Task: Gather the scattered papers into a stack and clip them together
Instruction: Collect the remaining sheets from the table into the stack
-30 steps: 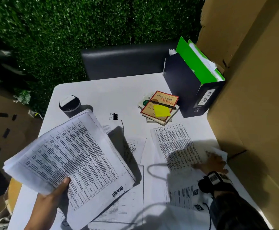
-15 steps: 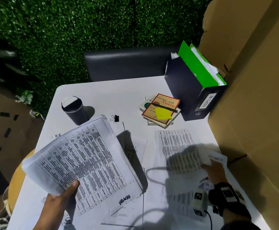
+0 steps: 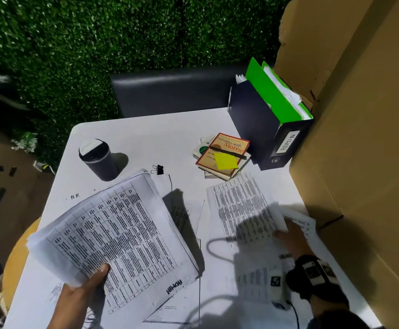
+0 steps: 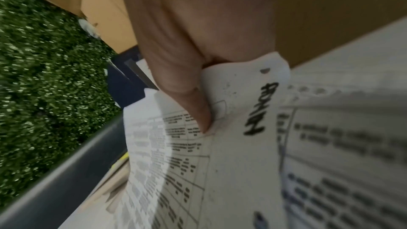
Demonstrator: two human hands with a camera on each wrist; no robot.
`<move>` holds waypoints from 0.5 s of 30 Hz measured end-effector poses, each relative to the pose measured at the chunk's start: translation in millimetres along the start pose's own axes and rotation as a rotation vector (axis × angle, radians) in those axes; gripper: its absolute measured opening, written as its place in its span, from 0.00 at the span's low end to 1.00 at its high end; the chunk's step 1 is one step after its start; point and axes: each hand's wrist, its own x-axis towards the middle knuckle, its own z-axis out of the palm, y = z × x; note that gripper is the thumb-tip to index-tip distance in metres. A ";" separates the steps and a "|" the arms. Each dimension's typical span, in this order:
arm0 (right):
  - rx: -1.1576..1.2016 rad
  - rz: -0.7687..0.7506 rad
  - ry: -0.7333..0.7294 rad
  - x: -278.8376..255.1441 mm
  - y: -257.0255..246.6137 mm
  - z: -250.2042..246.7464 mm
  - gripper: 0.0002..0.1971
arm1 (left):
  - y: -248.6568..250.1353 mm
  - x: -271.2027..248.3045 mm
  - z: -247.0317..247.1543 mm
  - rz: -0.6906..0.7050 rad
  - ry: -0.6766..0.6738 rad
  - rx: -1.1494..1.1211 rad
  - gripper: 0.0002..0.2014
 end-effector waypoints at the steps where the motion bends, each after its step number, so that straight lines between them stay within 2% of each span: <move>1: -0.080 -0.022 -0.026 6.9 -5.5 -6.5 0.18 | 0.9 -0.8 -0.3 -0.009 -0.003 -0.001 0.31; 4: -0.322 -0.034 -0.036 23.5 -16.4 -16.7 0.17 | 0.6 -1.5 -1.6 -0.025 0.013 0.033 0.33; 8: -0.621 0.072 0.054 44.1 -22.7 -15.8 0.18 | 2.2 -3.1 0.1 -0.002 0.024 0.074 0.36; 12: -0.871 0.103 -0.034 65.5 -24.0 -13.5 0.18 | 2.4 -1.6 0.8 -0.001 0.052 0.065 0.37; 15: -0.897 0.105 -0.105 65.0 -29.1 -10.2 0.21 | 1.0 0.5 -1.3 0.017 0.090 0.082 0.35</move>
